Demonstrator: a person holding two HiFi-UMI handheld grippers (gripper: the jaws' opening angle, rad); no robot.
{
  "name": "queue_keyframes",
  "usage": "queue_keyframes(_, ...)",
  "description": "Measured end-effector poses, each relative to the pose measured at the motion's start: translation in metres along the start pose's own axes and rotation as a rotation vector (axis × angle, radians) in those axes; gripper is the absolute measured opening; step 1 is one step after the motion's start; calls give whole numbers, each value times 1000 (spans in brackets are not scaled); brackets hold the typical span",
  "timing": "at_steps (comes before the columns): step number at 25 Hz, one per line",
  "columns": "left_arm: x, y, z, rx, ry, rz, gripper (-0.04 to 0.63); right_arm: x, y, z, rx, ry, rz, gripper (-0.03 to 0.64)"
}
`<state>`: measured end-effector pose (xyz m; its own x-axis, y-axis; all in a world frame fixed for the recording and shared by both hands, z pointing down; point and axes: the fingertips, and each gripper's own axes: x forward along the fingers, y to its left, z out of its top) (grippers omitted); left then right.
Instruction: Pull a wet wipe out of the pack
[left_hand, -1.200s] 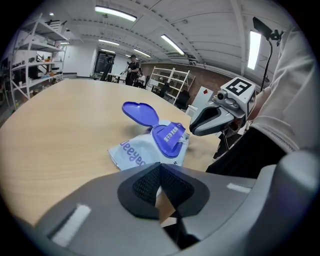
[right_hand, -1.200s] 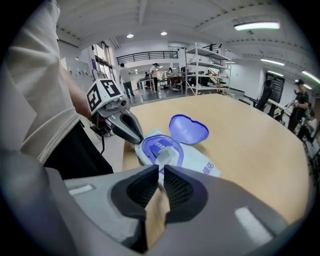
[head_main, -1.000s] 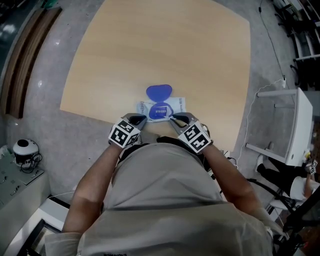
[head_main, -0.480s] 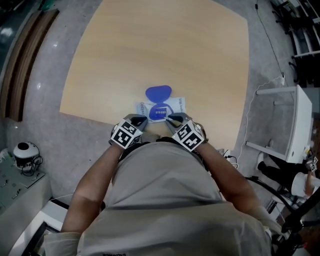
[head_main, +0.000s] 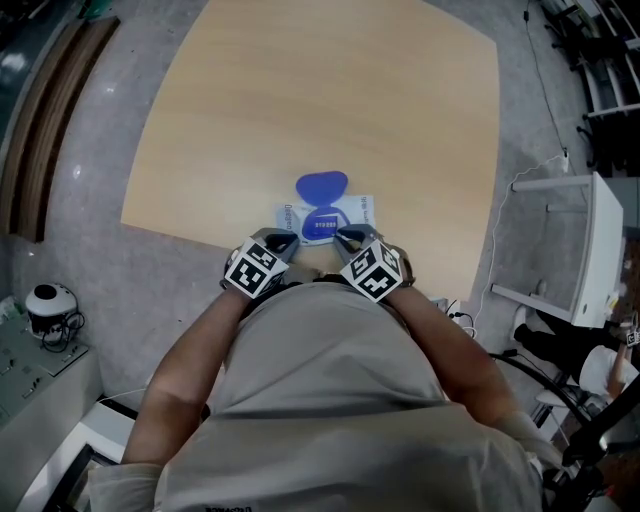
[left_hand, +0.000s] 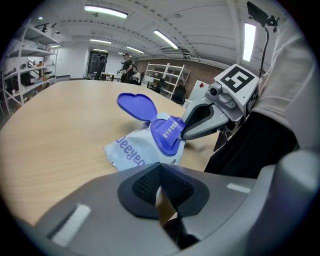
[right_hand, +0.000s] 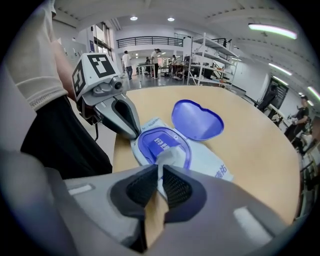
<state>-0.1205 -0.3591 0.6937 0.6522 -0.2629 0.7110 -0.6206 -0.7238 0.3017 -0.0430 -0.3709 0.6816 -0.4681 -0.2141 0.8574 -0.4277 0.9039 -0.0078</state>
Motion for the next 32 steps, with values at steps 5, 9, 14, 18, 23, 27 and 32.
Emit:
queue_keyframes(5, 0, 0, -2, 8, 6, -3, 5, -4, -3, 0, 33, -12, -24, 6)
queue_keyframes(9, -1, -1, -1, 13, 11, -4, 5, -12, -6, 1, 57, -23, -42, 5)
queue_keyframes(14, 0, -1, 0, 13, 12, -8, 5, -22, -14, 3, 85, -43, -70, 5)
queue_keyframes(18, 0, -3, 0, 8, 12, -14, 5, -30, -19, 3, 111, -52, -94, 5)
queue_keyframes(23, -1, -4, 1, 5, 8, -19, 5, -41, -26, 4, 133, -67, -129, 5)
queue_keyframes(27, -2, -5, 0, 4, 15, -22, 5, -51, -28, 5, 161, -79, -146, 5)
queue_keyframes(32, -3, -5, 1, 1, 8, -29, 5, -59, -30, 6, 172, -81, -172, 5)
